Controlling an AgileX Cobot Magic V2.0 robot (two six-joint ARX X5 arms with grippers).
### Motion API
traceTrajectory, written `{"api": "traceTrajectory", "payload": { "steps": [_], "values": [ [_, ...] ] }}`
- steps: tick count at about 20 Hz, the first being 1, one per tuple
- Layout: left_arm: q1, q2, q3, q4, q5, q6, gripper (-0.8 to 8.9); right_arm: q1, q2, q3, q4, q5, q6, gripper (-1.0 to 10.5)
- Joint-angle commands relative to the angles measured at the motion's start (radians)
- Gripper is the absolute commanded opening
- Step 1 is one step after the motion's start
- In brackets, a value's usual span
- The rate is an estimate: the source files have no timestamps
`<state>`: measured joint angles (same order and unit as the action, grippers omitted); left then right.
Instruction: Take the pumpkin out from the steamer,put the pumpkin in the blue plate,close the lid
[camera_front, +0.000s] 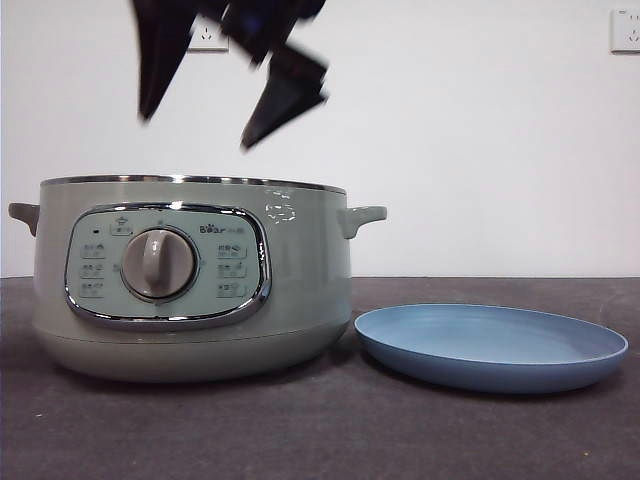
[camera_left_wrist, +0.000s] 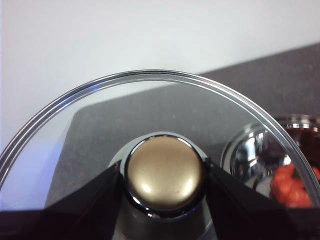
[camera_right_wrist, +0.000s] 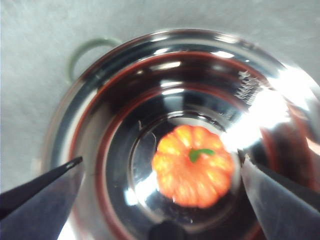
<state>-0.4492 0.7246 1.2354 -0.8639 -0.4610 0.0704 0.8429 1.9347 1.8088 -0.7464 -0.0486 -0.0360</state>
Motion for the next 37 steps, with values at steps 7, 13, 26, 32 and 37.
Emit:
{"api": "traceTrajectory", "payload": {
  "steps": [7, 13, 26, 32, 37],
  "values": [
    [-0.002, -0.013, 0.016, -0.007, -0.01, 0.01, -0.09, -0.023, 0.187, -0.001, 0.065, 0.003, -0.015, 5.7],
    [-0.002, -0.013, 0.016, -0.013, -0.01, 0.01, -0.09, -0.025, 0.194, -0.001, 0.059, 0.004, -0.003, 1.4],
    [-0.002, 0.072, 0.016, 0.138, 0.129, 0.009, -0.09, -0.122, -0.283, -0.002, -0.439, 0.172, 0.034, 0.0],
    [-0.002, 0.161, 0.016, 0.198, 0.23, 0.009, -0.09, -0.229, -0.413, -0.16, -0.598, 0.477, 0.257, 0.0],
    [-0.002, 0.201, 0.016, 0.236, 0.286, 0.008, -0.09, -0.241, -0.56, -0.538, -0.268, 0.544, 0.281, 0.0]
  ]
}}
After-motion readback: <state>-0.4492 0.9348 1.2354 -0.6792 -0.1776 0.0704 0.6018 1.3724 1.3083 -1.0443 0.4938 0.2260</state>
